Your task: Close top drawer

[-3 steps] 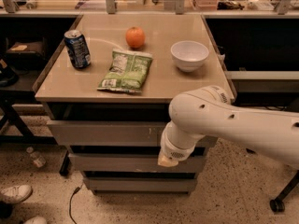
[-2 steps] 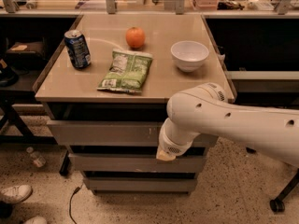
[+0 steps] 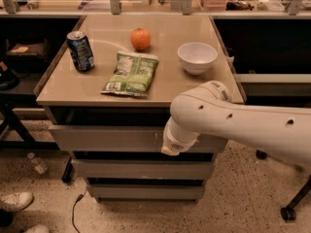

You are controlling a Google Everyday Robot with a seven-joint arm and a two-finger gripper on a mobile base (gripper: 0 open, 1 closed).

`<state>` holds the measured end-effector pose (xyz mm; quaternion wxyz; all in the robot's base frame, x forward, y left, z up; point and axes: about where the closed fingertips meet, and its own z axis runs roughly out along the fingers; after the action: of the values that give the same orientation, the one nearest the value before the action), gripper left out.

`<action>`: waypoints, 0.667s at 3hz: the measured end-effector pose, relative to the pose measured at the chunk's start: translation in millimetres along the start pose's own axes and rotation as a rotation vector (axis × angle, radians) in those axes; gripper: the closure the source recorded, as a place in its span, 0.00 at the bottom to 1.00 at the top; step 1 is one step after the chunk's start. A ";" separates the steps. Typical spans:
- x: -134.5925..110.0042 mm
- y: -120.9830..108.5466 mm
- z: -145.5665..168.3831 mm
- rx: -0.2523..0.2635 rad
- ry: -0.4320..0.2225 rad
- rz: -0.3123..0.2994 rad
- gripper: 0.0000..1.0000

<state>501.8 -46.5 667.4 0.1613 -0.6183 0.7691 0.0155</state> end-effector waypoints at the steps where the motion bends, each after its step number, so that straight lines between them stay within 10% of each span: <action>1: -3.1 -21.7 4.5 0.050 0.005 0.015 1.00; 2: -2.8 -22.5 4.5 0.054 0.007 0.016 0.82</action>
Offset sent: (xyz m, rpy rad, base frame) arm 0.0201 -0.0011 0.0004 -0.0091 -0.0390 -0.0261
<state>524.9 -48.2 667.9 0.1752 -0.6077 0.7746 -0.0059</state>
